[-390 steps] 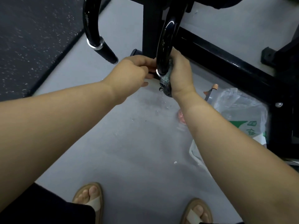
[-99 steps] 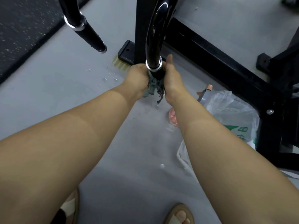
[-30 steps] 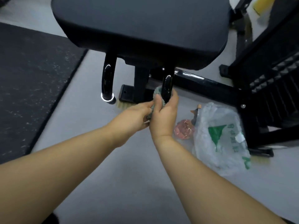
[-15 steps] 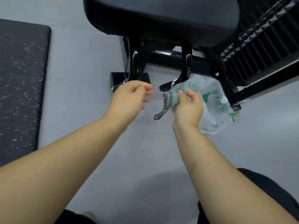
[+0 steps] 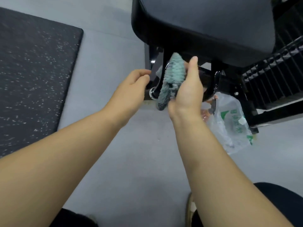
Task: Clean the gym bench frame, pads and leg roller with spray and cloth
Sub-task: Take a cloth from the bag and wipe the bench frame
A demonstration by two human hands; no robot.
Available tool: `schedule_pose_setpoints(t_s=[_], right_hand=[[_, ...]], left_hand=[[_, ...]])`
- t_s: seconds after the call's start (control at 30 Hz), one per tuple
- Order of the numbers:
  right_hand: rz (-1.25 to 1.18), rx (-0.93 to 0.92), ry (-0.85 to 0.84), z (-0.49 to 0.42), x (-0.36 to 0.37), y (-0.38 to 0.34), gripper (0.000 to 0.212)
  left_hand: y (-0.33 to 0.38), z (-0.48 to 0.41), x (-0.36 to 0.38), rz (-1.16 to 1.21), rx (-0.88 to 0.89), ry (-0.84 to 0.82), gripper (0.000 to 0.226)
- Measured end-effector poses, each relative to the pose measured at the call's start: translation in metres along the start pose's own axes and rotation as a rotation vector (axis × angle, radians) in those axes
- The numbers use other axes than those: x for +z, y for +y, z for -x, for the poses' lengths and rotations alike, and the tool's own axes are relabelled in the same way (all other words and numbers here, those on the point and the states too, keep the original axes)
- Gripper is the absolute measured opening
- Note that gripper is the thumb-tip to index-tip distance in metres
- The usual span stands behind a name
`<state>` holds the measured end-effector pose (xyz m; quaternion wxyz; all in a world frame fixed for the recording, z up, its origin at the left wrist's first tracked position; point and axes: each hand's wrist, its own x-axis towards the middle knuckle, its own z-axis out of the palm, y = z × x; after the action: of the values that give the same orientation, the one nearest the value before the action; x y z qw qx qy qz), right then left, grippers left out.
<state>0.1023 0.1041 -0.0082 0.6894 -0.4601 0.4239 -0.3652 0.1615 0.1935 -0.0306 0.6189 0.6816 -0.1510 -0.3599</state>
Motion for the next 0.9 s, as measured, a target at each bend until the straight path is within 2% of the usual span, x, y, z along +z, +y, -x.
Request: schedule_pose_setpoints(t_s=[0.1,0.13,0.2,0.3,0.47,0.57,0.67,0.77,0.83,0.9], right_hand=[[0.173,-0.028,-0.043,-0.005,0.011,0.016,0.017],[0.226,-0.052,-0.020,-0.008,0.013,0.020,0.022],[0.358,-0.138,-0.010,-0.016,0.015,0.025,0.033],[0.533,-0.220,-0.073,-0.021,0.012,0.035,0.032],[0.614,-0.258,-0.115,-0.004,-0.007,0.060,0.043],[0.593,-0.154,-0.114,-0.020,0.005,0.040,0.040],[0.625,-0.024,-0.214,-0.043,0.017,0.006,0.040],[0.607,0.078,-0.322,-0.059,0.024,-0.014,0.024],[0.621,0.023,-0.288,-0.058,0.024,-0.010,0.024],[0.675,-0.142,-0.200,-0.047,0.018,0.008,0.025]], left_hand=[[0.007,-0.003,0.006,0.184,-0.090,0.016,0.025],[0.009,-0.004,0.008,0.200,-0.107,0.039,0.024],[0.009,-0.009,0.010,0.125,-0.119,0.111,0.022],[0.006,-0.015,0.012,0.012,-0.113,0.217,0.023],[0.002,-0.017,0.013,-0.174,-0.127,0.155,0.026],[0.004,-0.015,0.014,-0.168,-0.101,0.161,0.023],[0.006,-0.013,0.015,-0.111,-0.071,0.192,0.015],[0.008,-0.011,0.017,-0.085,-0.081,0.195,0.018],[0.008,-0.010,0.017,-0.064,-0.088,0.198,0.018],[0.007,-0.010,0.016,-0.059,-0.090,0.224,0.019]])
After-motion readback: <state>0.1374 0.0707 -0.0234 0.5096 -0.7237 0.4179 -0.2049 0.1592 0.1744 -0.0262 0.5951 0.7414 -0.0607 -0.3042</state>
